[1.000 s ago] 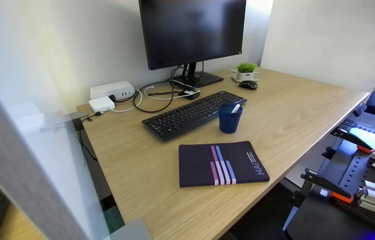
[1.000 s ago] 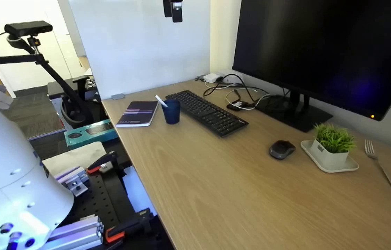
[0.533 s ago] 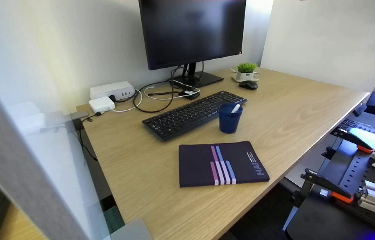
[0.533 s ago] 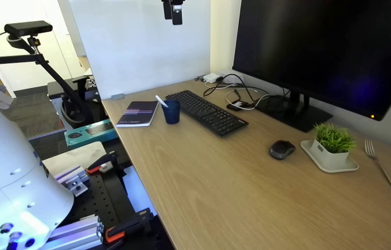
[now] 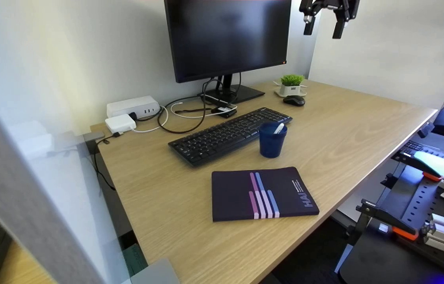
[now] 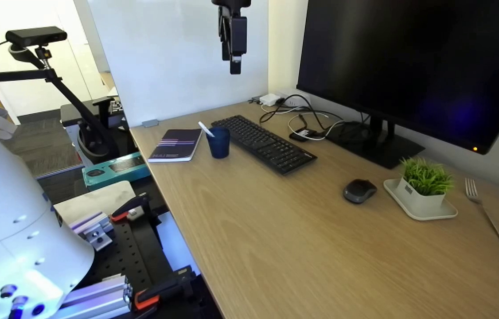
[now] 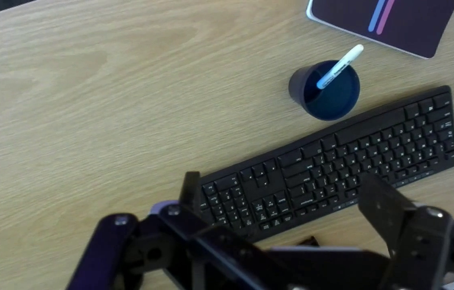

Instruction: Put the marker on the desk

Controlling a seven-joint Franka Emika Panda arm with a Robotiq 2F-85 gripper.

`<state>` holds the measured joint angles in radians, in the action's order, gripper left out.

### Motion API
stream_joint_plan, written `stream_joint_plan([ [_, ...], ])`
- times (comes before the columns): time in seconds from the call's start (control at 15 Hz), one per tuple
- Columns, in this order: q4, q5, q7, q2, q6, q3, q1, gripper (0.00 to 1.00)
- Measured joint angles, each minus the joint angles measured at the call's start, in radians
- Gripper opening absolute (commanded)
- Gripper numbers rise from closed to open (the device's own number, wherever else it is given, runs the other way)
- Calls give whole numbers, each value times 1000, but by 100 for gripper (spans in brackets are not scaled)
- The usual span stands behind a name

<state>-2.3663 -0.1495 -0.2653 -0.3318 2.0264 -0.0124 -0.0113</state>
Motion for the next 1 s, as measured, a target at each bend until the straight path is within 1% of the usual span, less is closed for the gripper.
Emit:
stream_joint_plan([
  [0.27,14,-137,12,134,13,0,17,100],
  [0.47,55,-224,19,241,12,0,29,100],
  [0.73,116,-292,19,351,10,-7,45,100],
  [1.0,164,-334,17,436,3,-11,48,100],
])
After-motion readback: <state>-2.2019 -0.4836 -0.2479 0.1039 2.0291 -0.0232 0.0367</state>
